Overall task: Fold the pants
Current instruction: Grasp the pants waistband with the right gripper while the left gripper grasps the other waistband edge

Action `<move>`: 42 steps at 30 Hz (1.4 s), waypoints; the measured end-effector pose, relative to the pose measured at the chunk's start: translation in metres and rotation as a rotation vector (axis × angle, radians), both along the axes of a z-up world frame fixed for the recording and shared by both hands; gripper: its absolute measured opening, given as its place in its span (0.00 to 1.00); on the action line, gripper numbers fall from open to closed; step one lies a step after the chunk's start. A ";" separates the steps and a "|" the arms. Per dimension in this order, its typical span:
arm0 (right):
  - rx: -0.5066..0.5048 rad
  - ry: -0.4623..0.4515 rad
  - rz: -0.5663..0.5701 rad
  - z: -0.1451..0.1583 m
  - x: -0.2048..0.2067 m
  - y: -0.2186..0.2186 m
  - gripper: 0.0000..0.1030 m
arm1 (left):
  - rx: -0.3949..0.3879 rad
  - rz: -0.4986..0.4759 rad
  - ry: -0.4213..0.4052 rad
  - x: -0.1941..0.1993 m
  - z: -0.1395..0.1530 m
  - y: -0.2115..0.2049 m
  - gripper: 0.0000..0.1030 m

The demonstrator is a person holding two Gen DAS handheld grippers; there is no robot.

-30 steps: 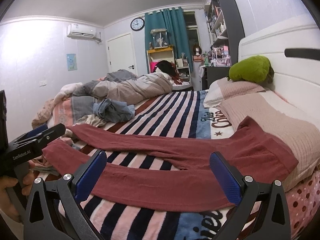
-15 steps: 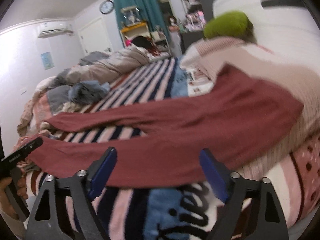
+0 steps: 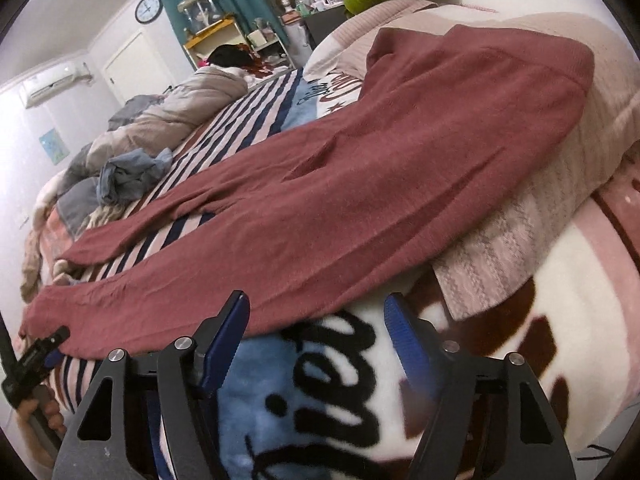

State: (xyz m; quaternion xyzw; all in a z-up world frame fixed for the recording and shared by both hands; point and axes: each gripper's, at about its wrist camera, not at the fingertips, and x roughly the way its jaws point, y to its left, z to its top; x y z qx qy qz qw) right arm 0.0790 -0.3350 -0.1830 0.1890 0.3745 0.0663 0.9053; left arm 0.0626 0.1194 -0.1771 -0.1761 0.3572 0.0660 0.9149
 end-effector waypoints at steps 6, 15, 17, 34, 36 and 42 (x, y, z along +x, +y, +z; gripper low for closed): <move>0.020 -0.006 -0.044 0.000 0.015 -0.001 0.57 | -0.049 0.028 -0.023 0.012 0.005 0.011 0.65; 0.034 -0.025 -0.118 0.002 0.026 -0.011 0.10 | -0.038 0.022 -0.049 0.010 0.014 0.009 0.13; 0.018 -0.039 -0.114 0.006 0.027 -0.011 0.07 | -0.020 0.022 -0.053 0.010 0.019 0.009 0.07; -0.058 -0.183 0.048 0.073 0.082 -0.012 0.03 | 0.078 -0.010 -0.183 0.061 0.087 0.022 0.01; -0.069 -0.187 0.059 0.079 0.097 -0.011 0.03 | 0.095 -0.024 -0.188 0.079 0.092 0.023 0.01; -0.085 -0.172 0.101 0.086 0.148 -0.008 0.03 | 0.136 -0.047 -0.169 0.139 0.099 0.029 0.01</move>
